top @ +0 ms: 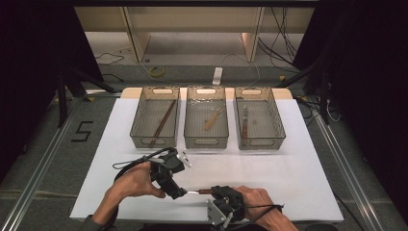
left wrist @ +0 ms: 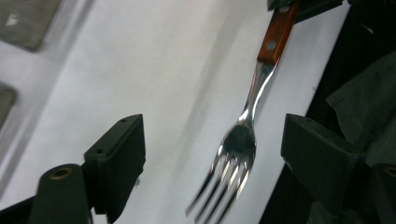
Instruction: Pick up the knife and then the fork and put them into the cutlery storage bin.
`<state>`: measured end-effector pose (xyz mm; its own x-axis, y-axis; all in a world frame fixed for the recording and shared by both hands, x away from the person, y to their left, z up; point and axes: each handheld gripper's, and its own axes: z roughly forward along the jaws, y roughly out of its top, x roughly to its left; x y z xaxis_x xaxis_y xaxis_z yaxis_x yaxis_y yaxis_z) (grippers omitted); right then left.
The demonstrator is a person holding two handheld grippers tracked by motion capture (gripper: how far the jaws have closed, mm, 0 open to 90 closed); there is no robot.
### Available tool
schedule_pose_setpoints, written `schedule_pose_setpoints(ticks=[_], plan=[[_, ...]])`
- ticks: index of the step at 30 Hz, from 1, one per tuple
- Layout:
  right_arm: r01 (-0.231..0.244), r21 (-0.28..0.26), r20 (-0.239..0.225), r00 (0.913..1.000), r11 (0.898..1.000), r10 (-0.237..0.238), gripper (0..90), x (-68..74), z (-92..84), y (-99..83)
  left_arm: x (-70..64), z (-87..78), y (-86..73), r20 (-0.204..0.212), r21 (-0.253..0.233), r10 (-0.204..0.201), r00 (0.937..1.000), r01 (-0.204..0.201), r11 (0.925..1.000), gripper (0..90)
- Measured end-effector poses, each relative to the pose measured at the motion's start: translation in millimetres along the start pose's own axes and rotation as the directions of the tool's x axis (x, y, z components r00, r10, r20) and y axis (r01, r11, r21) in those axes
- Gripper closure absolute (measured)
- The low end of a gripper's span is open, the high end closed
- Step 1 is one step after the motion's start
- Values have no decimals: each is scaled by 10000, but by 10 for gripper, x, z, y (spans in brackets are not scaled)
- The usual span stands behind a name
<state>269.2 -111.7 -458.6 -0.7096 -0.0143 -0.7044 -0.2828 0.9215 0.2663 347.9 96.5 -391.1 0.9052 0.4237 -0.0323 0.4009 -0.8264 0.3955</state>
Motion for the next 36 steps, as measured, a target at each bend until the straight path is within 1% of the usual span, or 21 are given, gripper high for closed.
schedule_pose_setpoints(ticks=[3,6,8,9,12,14,17,18,19,20,22,23,24,25,26,28,31,33,34,35,36], plan=[[-350,171,148,9993,9992,348,801,-90,-3,-102,50,-48,-58,-456,-670,-464,9979,433,9968,188],[-811,423,336,9962,9958,797,802,-206,3,-238,81,-85,-121,-559,-1501,-939,9940,846,9850,174],[-1427,638,457,9891,9877,1399,803,-287,17,-325,101,-109,-155,-708,-1929,-1177,9905,1022,9759,170],[-1786,698,507,9832,9814,1753,803,-323,26,-367,108,-119,-172,-760,-2230,-1327,9882,1129,9683,166],[-2532,757,633,9665,9644,2488,805,-455,43,-503,120,-136,-219,-700,-2924,-1702,9829,1429,9456,159],[-3164,744,779,9473,9457,3108,805,-530,53,-579,122,-129,-245,-776,-3142,-1853,9796,1524,9370,156],[-3917,629,710,9192,9179,3874,806,-650,62,-689,125,-102,-293,-877,-3513,-2137,9730,1705,9206,155],[-4135,612,707,9097,9085,4093,807,-685,64,-724,129,-97,-314,-900,-3682,-2229,9707,1756,9130,153],[-4412,580,706,8966,8956,4371,808,-716,69,-756,132,-97,-337,-919,-3879,-2282,9693,1762,9047,153],[-4654,536,621,8846,8835,4623,808,-757,69,-794,137,-100,-361,-991,-4154,-2408,9655,1798,8917,153],[-5297,335,496,8479,8475,5279,808,-840,65,-865,164,-110,-418,-881,-4590,-2661,9599,1980,8661,153],[-5516,278,489,8337,8336,5500,809,-884,63,-901,176,-111,-449,-829,-4793,-2809,9562,2089,8525,153],[-5799,229,508,8142,8144,5784,809,-929,59,-935,186,-107,-481,-839,-5011,-2939,9521,2146,8384,153],[-6065,145,540,7944,7950,6050,809,-977,52,-972,197,-101,-510,-807,-5146,-3069,9483,2240,8276,153],[-6305,73,566,7752,7762,6292,809,-1028,44,-1011,211,-96,-536,-774,-5197,-3128,9466,2295,8230,153],[-6775,-13,670,7338,7355,6760,809,-1132,32,-1090,212,-85,-584,-948,-5463,-3325,9383,2302,8053,153],[-7435,33,807,6668,6688,7409,810,-1291,38,-1225,222,-86,-652,-1236,-5833,-3626,9237,2280,7796,153],[-7828,89,883,6205,6222,7793,810,-1383,59,-1322,253,-84,-701,-929,-5893,-3849,9183,2609,7646,153],[-7983,184,961,6007,6019,7937,810,-1420,74,-1362,260,-77,-725,-845,-5920,-3924,9159,2706,7592,153],[-8065,261,1027,5899,5907,8009,810,-1455,87,-1402,263,-69,-741,-802,-5902,-3959,9148,2765,7584,153],[-8170,325,1091,5754,5757,8105,810,-1487,100,-1435,264,-59,-754,-791,-5880,-3970,9144,2788,7593,153]])
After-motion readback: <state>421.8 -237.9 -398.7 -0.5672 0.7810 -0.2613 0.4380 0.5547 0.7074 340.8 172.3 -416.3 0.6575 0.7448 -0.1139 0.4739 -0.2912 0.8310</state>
